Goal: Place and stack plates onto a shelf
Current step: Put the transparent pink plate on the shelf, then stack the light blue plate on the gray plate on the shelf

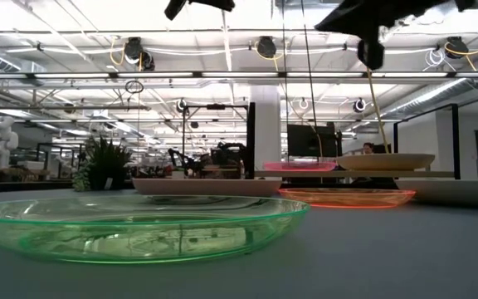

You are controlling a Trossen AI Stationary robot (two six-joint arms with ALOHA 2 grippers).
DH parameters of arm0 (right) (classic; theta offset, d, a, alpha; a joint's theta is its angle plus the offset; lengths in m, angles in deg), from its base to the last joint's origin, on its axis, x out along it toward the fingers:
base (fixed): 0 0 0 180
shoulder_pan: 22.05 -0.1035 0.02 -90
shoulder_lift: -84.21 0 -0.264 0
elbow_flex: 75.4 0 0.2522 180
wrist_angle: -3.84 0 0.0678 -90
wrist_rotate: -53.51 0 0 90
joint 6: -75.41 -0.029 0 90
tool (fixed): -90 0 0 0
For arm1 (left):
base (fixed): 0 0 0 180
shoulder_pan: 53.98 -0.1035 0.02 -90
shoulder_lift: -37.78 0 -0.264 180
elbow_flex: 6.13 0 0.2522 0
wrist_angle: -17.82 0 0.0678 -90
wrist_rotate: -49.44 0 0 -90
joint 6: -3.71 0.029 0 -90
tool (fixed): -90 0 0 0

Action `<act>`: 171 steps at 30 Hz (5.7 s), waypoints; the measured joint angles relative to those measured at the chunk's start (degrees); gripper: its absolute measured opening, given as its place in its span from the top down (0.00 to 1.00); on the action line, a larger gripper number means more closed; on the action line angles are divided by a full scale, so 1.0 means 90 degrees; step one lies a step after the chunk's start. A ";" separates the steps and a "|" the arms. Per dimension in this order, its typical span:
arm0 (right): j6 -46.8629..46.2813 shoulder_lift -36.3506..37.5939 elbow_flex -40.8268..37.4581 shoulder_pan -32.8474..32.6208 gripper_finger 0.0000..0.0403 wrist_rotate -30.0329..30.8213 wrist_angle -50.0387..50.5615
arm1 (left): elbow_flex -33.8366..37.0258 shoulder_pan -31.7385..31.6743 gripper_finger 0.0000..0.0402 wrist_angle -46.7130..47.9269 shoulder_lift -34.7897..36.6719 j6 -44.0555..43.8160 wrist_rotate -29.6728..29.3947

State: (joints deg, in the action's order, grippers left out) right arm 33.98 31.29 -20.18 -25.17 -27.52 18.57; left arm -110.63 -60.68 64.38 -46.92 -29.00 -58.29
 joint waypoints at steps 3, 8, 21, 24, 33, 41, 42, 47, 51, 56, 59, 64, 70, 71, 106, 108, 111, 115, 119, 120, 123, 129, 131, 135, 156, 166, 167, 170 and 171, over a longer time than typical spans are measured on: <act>0.0990 -0.0294 0.0455 0.0155 1.00 -0.0017 0.0404 | 0.0005 -0.0206 0.91 0.0132 0.0196 0.0443 0.0536; 0.2045 -0.0576 0.1219 0.0581 1.00 -0.0151 0.1863 | 0.0003 -0.0357 0.91 0.0239 0.0344 0.0757 0.0803; 0.4400 -0.1298 0.1845 0.1672 1.00 -0.0526 0.4265 | 0.0874 0.0205 0.91 0.0021 0.0423 0.0481 0.0517; 0.4977 -0.1595 0.1806 0.1828 1.00 -0.0539 0.4230 | 0.1324 0.0342 0.91 -0.0498 0.0471 0.0232 0.0462; 0.5769 -0.2656 0.1779 0.2021 1.00 -0.1024 0.4125 | 0.1882 0.0869 0.91 -0.1278 0.0506 -0.0523 0.0431; 0.6096 -0.3337 0.1779 0.2151 1.00 -0.1016 0.3428 | 0.1880 0.1183 0.91 -0.0700 0.0510 -0.1298 -0.0148; 0.6135 -0.3420 0.1779 0.2180 1.00 -0.1010 0.3341 | 0.1880 0.1195 0.91 -0.0639 0.0512 -0.1335 -0.0153; 0.6357 -0.3716 0.1779 0.2325 1.00 -0.0978 0.3152 | 0.1880 0.1262 0.91 -0.0539 0.0511 -0.1625 -0.0157; 0.6456 -0.3865 0.1779 0.2469 1.00 -0.0963 0.3092 | 0.1880 0.1250 0.91 -0.0371 0.0511 -0.1927 -0.0212; 0.6746 -0.3879 0.1779 0.2602 1.00 -0.0694 0.3014 | 0.1880 0.1260 0.91 -0.0098 0.0511 -0.2050 -0.0221; 0.6920 -0.3886 0.1777 0.2729 1.00 -0.0663 0.2932 | 0.1880 0.1257 0.91 0.0108 0.0566 -0.2086 -0.0253; 0.7119 -0.3882 0.1777 0.2905 1.00 -0.0738 0.2908 | 0.1870 0.1248 0.91 0.0161 0.0593 -0.2092 -0.0355; 0.7062 -0.3889 0.1774 0.2952 1.00 -0.1481 0.2928 | 0.1870 0.1248 0.91 0.0200 0.0636 -0.2040 -0.0403; 0.7062 -0.3898 0.1774 0.2934 1.00 -0.1421 0.2912 | 0.1870 0.1248 0.91 0.0204 0.0633 -0.2030 -0.0411; 0.7348 -0.3904 0.1284 0.3136 1.00 -0.0978 0.2062 | 0.1870 0.1233 0.91 0.0182 0.0637 -0.2011 -0.0487; 0.7348 -0.3904 0.1284 0.3168 1.00 -0.0978 0.1944 | 0.1870 0.1233 0.91 0.0182 0.0637 -0.2011 -0.0488; 0.7348 -0.3912 0.1284 0.3211 1.00 -0.0978 0.1804 | 0.1872 0.1233 0.91 0.0182 0.0637 -0.2011 -0.0490; 0.7343 -0.4054 0.1284 0.3233 1.00 -0.0990 0.1791 | 0.1873 0.1233 0.91 0.0182 0.0637 -0.2013 -0.0490; 0.7182 -0.4104 0.1284 0.3166 1.00 -0.1015 0.1673 | 0.1875 0.1233 0.91 0.0170 0.0637 -0.2030 -0.0487; 0.7083 -0.4079 0.1284 0.3135 1.00 -0.1012 0.1615 | 0.1875 0.1233 0.91 0.0163 0.0637 -0.2053 -0.0487; 0.6854 -0.3892 0.1284 0.3045 1.00 -0.1009 0.1593 | 0.1877 0.1235 0.91 0.0146 0.0637 -0.2061 -0.0487; 0.6050 -0.3248 0.1284 0.2790 1.00 -0.1005 0.2089 | 0.1877 0.1235 0.91 0.0140 0.0637 -0.1907 -0.0487; 0.5609 -0.2941 0.1284 0.2671 1.00 -0.1005 0.2497 | 0.1877 0.1235 0.91 0.0152 0.0637 -0.1812 -0.0486; 0.4506 -0.2286 0.1284 0.2371 1.00 -0.1010 0.3241 | 0.1877 0.1231 0.91 0.0175 0.0637 -0.1495 -0.0477; -0.0180 -0.0955 0.1284 -0.1089 1.00 -0.1895 0.5597 | 0.1877 0.0666 0.91 0.0247 0.0637 0.0411 0.1192; -0.2038 -0.0951 0.1222 -0.2411 0.91 -0.2311 0.6231 | 0.1875 0.0645 0.91 0.0247 0.0635 0.0609 0.1269; -0.2083 -0.0950 0.1144 -0.2484 0.89 -0.2317 0.6232 | 0.1877 0.0629 0.91 0.0247 0.0635 0.0608 0.1261; -0.2289 -0.0960 0.0821 -0.2680 0.80 -0.2327 0.6177 | 0.1877 0.0624 0.91 0.0247 0.0635 0.0476 0.1227; -0.2287 -0.0956 0.0704 -0.2739 0.76 -0.2328 0.6089 | 0.1877 0.0626 0.91 0.0247 0.0635 0.0383 0.1228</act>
State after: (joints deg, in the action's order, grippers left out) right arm 13.40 22.68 -13.85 -49.82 -48.47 73.37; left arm -93.74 -55.04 66.61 -41.20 -25.55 -47.24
